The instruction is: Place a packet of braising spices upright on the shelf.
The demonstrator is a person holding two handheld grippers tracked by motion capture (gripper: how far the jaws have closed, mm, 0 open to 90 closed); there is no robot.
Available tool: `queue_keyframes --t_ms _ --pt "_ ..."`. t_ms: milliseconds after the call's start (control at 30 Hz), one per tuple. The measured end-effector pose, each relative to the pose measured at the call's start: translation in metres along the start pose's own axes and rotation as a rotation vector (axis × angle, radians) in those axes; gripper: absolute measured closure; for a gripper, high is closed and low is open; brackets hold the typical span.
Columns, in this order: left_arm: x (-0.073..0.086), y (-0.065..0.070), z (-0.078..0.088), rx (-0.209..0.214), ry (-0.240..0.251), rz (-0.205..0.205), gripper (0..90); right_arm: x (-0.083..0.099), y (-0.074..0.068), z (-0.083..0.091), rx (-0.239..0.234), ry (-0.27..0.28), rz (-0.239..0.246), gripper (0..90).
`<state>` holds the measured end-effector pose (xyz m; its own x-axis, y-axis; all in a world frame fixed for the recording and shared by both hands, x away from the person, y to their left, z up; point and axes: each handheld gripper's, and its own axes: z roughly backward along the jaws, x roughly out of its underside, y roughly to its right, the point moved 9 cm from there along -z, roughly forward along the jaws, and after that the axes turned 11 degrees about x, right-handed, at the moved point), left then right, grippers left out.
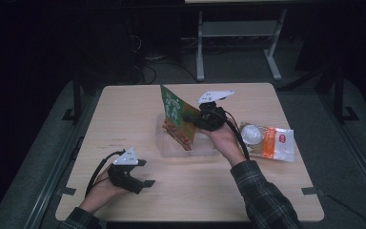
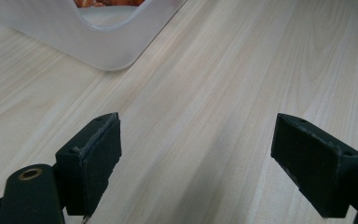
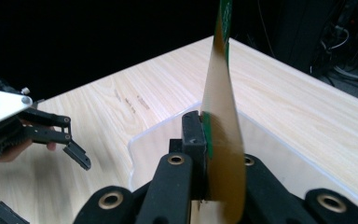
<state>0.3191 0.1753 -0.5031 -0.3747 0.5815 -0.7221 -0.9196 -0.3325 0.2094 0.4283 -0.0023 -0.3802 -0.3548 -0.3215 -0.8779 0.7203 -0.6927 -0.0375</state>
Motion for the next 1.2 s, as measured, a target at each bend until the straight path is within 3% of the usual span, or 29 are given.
queue_keyframes --t_ms 133,367,500,667,1200 --pt "0.0 -0.001 0.0 -0.003 -0.001 -0.002 15.7 0.0 -0.002 -0.002 -0.006 0.004 -0.003 85.5" --pt "0.0 -0.002 -0.001 0.002 0.0 0.008 15.7 0.003 -0.003 0.005 0.024 -0.018 0.037 57.7" --pt "0.0 -0.003 -0.002 -0.005 0.011 0.017 15.6 0.007 -0.004 0.019 0.018 -0.008 0.029 48.6" --pt "0.0 -0.003 -0.001 -0.011 0.007 0.011 15.4 0.017 -0.001 0.038 0.005 0.004 0.014 45.6" --pt "0.0 -0.002 -0.003 -0.011 0.016 0.004 15.4 0.064 0.006 0.084 0.016 -0.002 0.04 43.7"
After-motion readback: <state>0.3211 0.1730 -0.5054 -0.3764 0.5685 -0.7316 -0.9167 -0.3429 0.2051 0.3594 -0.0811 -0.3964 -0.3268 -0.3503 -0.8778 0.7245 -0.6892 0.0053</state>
